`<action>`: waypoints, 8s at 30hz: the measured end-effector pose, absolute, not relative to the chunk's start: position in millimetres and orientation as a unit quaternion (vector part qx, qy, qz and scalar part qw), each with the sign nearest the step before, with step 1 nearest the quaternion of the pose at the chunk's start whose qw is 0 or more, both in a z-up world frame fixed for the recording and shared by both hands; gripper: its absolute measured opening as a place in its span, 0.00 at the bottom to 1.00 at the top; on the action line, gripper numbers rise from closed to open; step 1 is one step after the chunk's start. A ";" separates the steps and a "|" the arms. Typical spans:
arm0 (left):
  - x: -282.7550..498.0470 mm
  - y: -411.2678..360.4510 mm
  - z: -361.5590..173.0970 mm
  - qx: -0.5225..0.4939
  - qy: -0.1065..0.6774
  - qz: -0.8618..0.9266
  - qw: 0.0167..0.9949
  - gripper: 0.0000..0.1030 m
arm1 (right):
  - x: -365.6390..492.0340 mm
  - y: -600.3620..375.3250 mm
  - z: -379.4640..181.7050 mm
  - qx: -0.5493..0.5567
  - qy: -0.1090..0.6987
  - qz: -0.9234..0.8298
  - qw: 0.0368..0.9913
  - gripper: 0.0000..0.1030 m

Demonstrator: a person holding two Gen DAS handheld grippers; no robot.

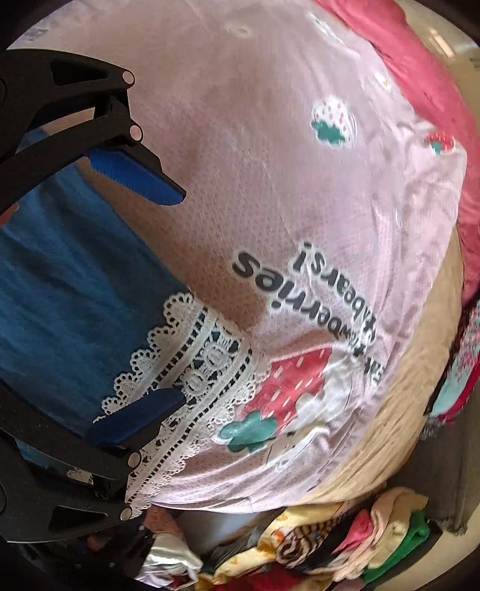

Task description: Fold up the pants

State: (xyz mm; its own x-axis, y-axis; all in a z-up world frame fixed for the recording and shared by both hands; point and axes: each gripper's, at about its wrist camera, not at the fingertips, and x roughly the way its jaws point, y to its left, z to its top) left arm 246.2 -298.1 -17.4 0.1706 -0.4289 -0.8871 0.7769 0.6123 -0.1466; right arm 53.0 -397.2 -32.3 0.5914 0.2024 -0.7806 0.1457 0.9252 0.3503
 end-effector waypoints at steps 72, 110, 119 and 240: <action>203.4 1.4 -15.1 -0.222 0.480 -0.314 0.788 0.36 | 32.4 -119.0 -38.2 -0.181 0.357 0.239 0.885 0.38; 194.3 32.5 -3.4 -0.177 0.458 -0.224 0.842 0.47 | -19.0 -133.2 4.4 -0.095 0.355 0.367 0.854 0.53; 120.3 37.5 15.7 -0.153 0.420 -0.216 0.868 0.63 | 11.5 -213.2 6.1 -0.028 0.374 0.274 0.885 0.55; 6.3 143.1 -15.2 -0.263 0.417 -0.071 0.867 0.40 | 135.8 49.8 23.4 -0.172 0.452 0.468 0.740 0.95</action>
State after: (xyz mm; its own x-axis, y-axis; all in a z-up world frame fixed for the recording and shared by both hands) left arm 6.3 143.1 -15.2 0.6423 -0.3420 -0.6859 -0.0974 0.8513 -0.5156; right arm 135.8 49.8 23.4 0.1537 0.5361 -0.8300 -0.8478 0.5031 0.1679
